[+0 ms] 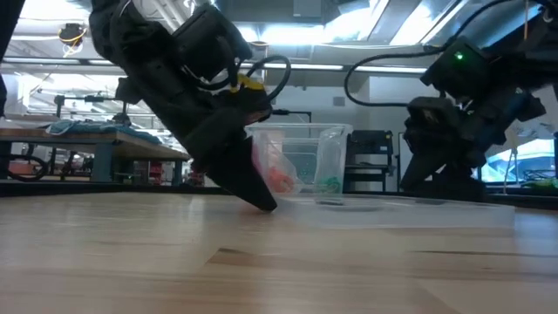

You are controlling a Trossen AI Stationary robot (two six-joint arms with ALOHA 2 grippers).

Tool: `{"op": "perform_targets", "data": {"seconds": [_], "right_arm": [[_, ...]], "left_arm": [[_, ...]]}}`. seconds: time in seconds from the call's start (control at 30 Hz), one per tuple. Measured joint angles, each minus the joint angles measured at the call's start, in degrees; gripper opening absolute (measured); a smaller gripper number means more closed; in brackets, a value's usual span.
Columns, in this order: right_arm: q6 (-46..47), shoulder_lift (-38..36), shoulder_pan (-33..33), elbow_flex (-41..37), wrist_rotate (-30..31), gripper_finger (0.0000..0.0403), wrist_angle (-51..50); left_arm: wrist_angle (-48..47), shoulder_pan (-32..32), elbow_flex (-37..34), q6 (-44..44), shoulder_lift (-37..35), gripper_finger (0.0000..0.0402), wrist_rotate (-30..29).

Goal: Roll bandage
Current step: Close the transparent bin

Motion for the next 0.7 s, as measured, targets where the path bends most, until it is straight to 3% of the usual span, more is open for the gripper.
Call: {"op": "perform_targets", "data": {"seconds": [0.1, 0.23, 0.43, 0.7], "right_arm": [[0.1, 0.4, 0.3, 2.0, -0.1, 0.0211, -3.4], [-1.2, 2.1, 0.4, 4.0, 0.4, 0.0211, -4.3], [-3.2, 4.8, 1.2, 4.7, 0.9, 0.0211, 0.1], [-6.9, 2.9, 1.2, 4.6, 1.8, 0.0201, 0.5]], "left_arm": [[-2.9, 0.0, 1.3, -3.8, -0.5, 0.0198, 2.3], [-2.5, 0.2, 1.5, -4.4, -0.5, 0.0198, 1.2], [-4.2, 0.7, 1.5, -4.5, -0.5, 0.0198, 0.8], [-4.9, -0.1, 1.5, -3.9, -0.5, 0.0198, -0.6]]}}
